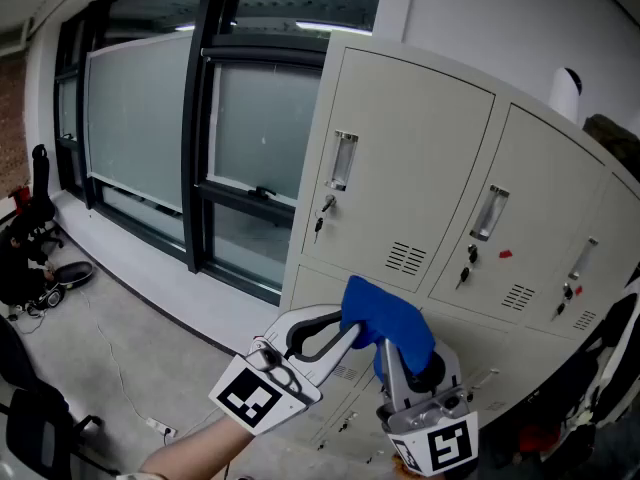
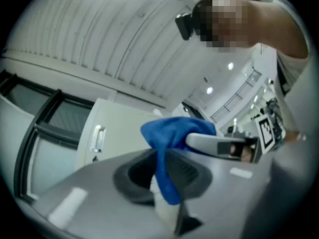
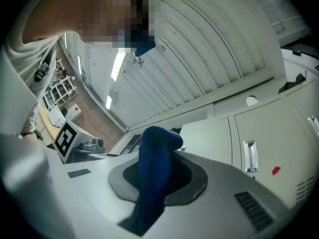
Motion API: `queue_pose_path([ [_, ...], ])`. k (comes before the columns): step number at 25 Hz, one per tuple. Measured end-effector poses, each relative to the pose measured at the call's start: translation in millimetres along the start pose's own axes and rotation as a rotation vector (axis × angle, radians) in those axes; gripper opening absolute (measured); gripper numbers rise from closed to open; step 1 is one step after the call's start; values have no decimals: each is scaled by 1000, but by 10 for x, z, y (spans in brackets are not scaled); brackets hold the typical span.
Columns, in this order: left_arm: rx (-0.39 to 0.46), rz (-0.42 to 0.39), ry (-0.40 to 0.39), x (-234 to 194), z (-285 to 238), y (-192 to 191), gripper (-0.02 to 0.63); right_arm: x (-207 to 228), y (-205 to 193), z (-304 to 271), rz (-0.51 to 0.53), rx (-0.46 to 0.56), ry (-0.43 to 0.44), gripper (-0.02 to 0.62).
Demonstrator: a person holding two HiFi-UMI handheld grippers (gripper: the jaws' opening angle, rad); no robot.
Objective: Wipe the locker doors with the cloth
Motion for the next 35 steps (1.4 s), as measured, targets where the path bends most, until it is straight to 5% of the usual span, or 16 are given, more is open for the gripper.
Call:
queue_pose_path([
  [6,162,-134,36,-749,-153,746,61,443,693,-858,175,82,-227,58],
  [10,201,-104,52,-1270,-40,812,40,730,1113,-1320,242,114,-379,57],
  [12,177,-102,64,-1496,-37,776,-11,833,1325,-1581,372,106,-473,57],
  [20,138,-147,108,-1941,-339,737,-11,1184,1687,-2656,1000,-44,-848,57],
  [25,145,-157,87,-1968,-533,711,-11,1204,1376,-3064,1231,-164,-787,57],
  [35,130,-126,65,-2058,-707,513,-11,910,687,-2878,1163,-278,-536,55],
])
Point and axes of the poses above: the fingertips, and each gripper's own axes: z backward along the fingers, x to its right, y out of its top, the point moved 5 cm from there along z, backward along the fingers, and after that the axes turned 15 degrees about -x, right-handed, at the moved point
